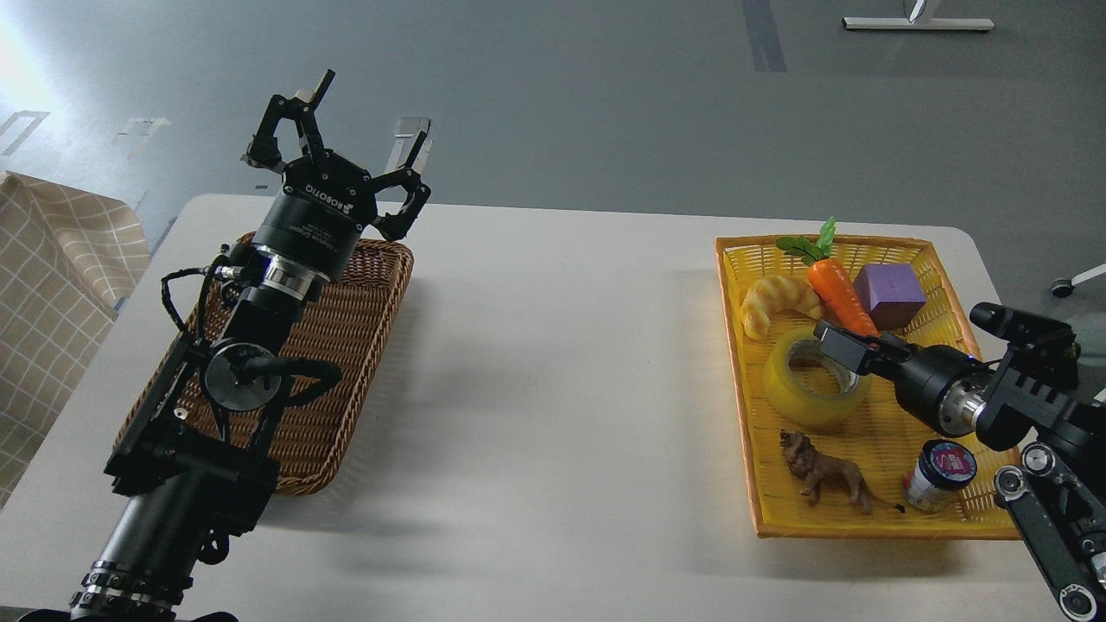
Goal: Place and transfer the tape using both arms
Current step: 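Lower the right gripper into the tape roll's hole on the tray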
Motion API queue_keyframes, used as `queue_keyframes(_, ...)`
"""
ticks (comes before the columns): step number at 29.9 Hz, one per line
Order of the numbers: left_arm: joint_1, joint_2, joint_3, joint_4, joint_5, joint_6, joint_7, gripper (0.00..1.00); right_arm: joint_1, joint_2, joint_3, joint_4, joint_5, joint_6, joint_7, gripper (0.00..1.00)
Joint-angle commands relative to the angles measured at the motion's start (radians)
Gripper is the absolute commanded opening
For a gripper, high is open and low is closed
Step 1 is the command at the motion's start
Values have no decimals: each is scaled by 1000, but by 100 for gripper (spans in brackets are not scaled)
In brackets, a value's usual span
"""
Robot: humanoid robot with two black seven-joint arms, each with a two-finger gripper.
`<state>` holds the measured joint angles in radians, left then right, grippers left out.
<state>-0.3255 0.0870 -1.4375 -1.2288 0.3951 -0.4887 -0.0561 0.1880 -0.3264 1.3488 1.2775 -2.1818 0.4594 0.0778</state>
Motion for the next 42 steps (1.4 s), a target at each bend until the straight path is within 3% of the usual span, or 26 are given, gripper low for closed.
queue_keyframes(1,2,8,0,2,1,0,1,98,-9,-8,0,-13,0,8,-1,98)
queue_keyframes(20,3,10,-1,2,1,0,1,98,-12,-20,-22,-27,0,29,8,93)
queue_keyframes(28,3,13,-6,3,1,0,1,98,-1,-97,-60,-18,0,29,10,67)
queue_keyframes(30,3,13,-6,5,1,0,1,98,1,-120,-83,-15,0,29,11,55)
queue_keyframes(42,3,13,-7,11,-2,0,1,98,-1,-126,-97,3,0,29,14,48)
